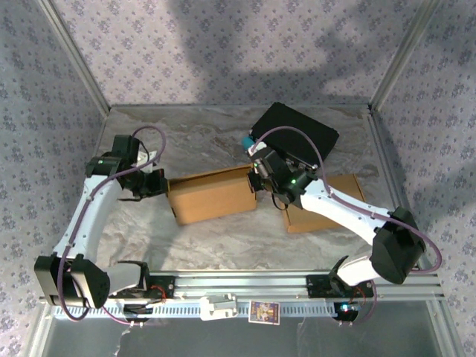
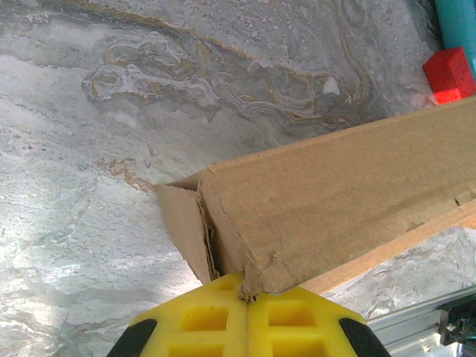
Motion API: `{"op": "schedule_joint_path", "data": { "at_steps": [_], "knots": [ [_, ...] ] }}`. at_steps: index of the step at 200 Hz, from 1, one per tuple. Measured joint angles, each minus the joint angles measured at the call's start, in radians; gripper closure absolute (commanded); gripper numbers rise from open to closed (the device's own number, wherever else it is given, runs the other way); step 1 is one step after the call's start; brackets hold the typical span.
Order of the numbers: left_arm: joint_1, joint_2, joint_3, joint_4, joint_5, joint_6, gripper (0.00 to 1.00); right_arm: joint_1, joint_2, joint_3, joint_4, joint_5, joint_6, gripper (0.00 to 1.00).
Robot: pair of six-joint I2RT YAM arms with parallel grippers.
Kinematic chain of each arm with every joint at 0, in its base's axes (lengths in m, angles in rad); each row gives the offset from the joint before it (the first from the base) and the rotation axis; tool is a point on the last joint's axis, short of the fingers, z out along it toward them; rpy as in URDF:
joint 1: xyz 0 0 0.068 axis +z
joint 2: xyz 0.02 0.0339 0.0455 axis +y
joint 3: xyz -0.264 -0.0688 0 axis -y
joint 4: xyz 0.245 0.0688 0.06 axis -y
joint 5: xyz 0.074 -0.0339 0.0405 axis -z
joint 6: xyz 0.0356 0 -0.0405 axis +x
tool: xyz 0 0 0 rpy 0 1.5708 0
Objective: Fold the paper box
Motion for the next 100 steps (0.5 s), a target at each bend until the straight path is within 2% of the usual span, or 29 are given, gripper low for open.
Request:
{"op": "schedule_joint_path", "data": {
  "at_steps": [55, 100],
  "knots": [
    [0.0, 0.01, 0.036, -0.032, -0.011, 0.03, 1.0, -0.003, -0.01, -0.008, -0.001, -0.016, 0.0, 1.0],
    [-0.015, -0.067, -0.049, 0.01, -0.022, 0.04, 1.0, -0.003, -0.029, -0.037, 0.029, -0.033, 0.0, 1.0]
  ]
}}
